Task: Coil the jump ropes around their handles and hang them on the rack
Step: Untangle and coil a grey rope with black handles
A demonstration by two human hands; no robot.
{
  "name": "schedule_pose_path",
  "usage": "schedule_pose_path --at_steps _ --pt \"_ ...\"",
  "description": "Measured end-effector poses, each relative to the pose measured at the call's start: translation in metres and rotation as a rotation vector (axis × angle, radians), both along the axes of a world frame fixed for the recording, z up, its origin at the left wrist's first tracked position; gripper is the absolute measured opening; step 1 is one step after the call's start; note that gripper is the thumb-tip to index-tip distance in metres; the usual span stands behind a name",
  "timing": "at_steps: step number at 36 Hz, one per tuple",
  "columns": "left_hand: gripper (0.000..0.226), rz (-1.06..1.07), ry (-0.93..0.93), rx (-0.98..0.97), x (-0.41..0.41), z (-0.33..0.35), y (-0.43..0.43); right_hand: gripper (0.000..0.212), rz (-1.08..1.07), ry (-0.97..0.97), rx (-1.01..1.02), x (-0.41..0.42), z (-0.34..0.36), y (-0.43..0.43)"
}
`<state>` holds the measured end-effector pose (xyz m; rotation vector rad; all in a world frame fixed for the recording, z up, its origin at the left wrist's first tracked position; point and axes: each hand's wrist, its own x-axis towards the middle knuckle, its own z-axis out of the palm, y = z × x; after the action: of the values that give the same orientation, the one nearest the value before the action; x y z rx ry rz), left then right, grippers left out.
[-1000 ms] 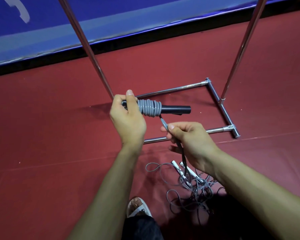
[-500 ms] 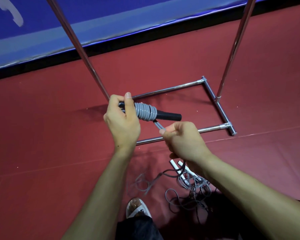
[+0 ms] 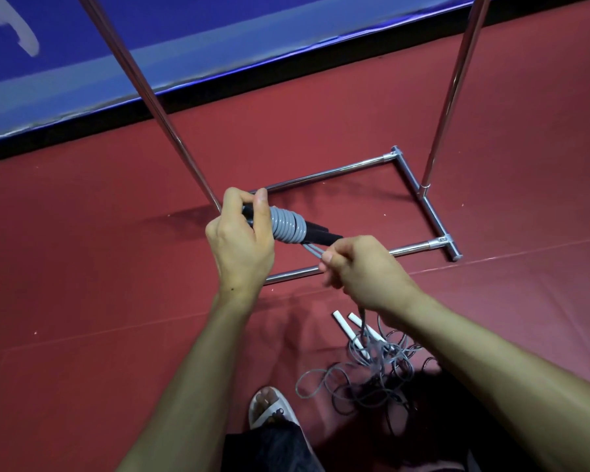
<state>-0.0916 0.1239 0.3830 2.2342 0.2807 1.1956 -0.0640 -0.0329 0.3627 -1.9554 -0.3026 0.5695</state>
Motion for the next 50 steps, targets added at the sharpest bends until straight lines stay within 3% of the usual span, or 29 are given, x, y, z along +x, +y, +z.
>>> schedule_pose_path --at_steps 5,12,18,22,24,28,32,36,40,43,47,50 --pt "0.030 -0.008 -0.015 0.005 0.001 0.001 0.000 0.037 -0.044 0.154 0.117 0.012 0.007 -0.007" --pt "0.029 -0.011 0.000 0.034 0.001 0.001 0.001 0.014 0.012 0.328 0.191 0.010 0.021 -0.008" --pt "0.029 0.023 -0.009 0.023 -0.001 0.002 0.008 0.027 -0.004 0.278 0.227 0.009 0.025 -0.010" --pt "0.031 0.064 -0.037 0.000 -0.001 0.007 0.012 0.024 -0.014 0.243 0.301 0.000 0.026 -0.010" --pt "0.031 0.094 -0.052 -0.006 -0.002 0.010 0.018 0.020 0.013 0.142 0.215 -0.005 0.024 -0.012" --pt "0.029 0.108 -0.025 -0.001 -0.005 0.009 0.024 0.025 0.129 -0.328 -0.179 -0.015 0.024 -0.016" --pt "0.024 0.012 0.078 0.069 -0.005 0.006 0.014 0.017 0.212 -0.578 -0.246 -0.011 0.042 -0.019" --pt "0.026 -0.153 0.197 0.043 -0.012 0.005 0.011 0.014 0.275 -0.501 -0.161 0.015 0.056 -0.031" --pt "0.031 -0.237 0.264 -0.008 -0.024 0.011 0.009 0.003 0.317 -0.230 0.080 0.027 0.058 -0.037" --pt "0.028 -0.229 0.245 -0.174 -0.029 0.017 0.009 0.009 0.301 -0.128 0.173 0.033 0.055 -0.037" --pt "0.031 -0.253 0.186 -0.275 -0.031 0.024 0.011 0.012 0.257 -0.110 0.228 0.038 0.049 -0.036" --pt "0.029 -0.271 0.234 -0.296 -0.030 0.023 0.011 0.016 0.363 -0.182 0.243 0.038 0.053 -0.041"
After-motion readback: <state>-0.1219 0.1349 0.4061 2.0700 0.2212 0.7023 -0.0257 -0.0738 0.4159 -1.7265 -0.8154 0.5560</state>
